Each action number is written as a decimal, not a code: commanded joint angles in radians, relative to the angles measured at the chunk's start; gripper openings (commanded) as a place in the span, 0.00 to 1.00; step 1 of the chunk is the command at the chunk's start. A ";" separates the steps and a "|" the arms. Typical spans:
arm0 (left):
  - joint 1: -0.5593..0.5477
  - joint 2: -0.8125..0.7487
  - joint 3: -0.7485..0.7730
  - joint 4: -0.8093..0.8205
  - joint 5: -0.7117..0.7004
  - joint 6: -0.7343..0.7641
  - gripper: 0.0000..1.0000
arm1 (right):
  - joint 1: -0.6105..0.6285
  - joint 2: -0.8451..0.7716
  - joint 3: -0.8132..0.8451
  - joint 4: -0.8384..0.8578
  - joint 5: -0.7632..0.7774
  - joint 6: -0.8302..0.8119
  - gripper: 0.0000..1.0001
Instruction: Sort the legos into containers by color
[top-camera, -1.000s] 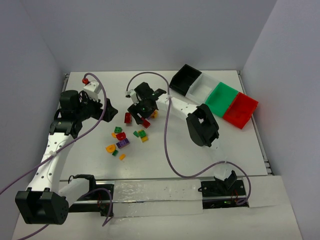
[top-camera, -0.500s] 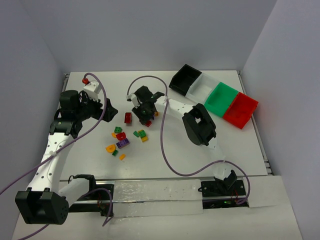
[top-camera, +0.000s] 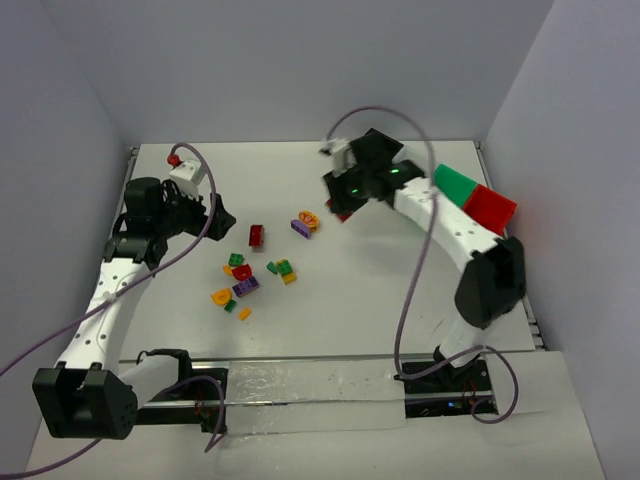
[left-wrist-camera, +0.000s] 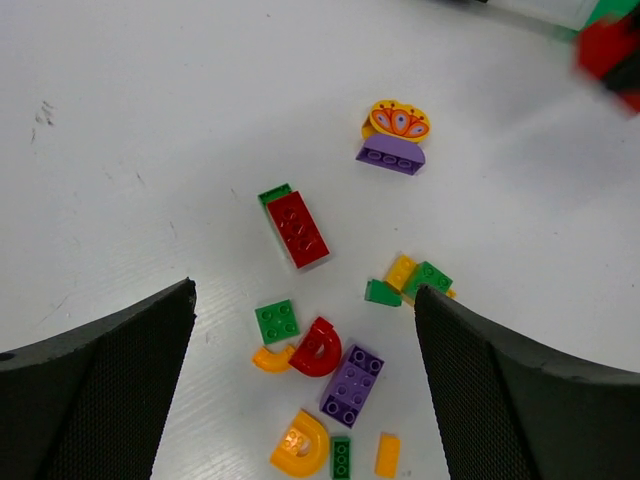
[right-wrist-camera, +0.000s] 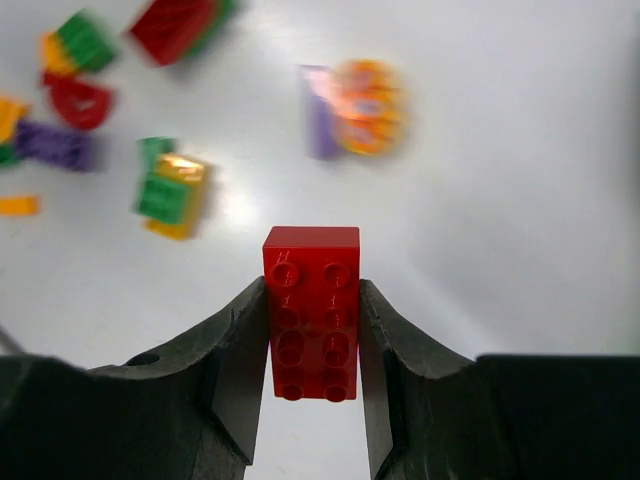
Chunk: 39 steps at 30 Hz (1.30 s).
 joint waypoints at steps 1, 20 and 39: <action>-0.027 0.038 0.021 0.085 -0.093 -0.024 0.95 | -0.291 -0.179 -0.145 -0.037 0.052 -0.005 0.00; -0.111 0.132 0.059 0.120 -0.254 -0.103 0.99 | -0.951 -0.201 -0.288 0.097 0.203 -0.129 0.00; -0.309 0.347 0.115 0.033 -0.545 -0.231 0.91 | -0.944 -0.099 -0.212 0.112 0.185 -0.035 1.00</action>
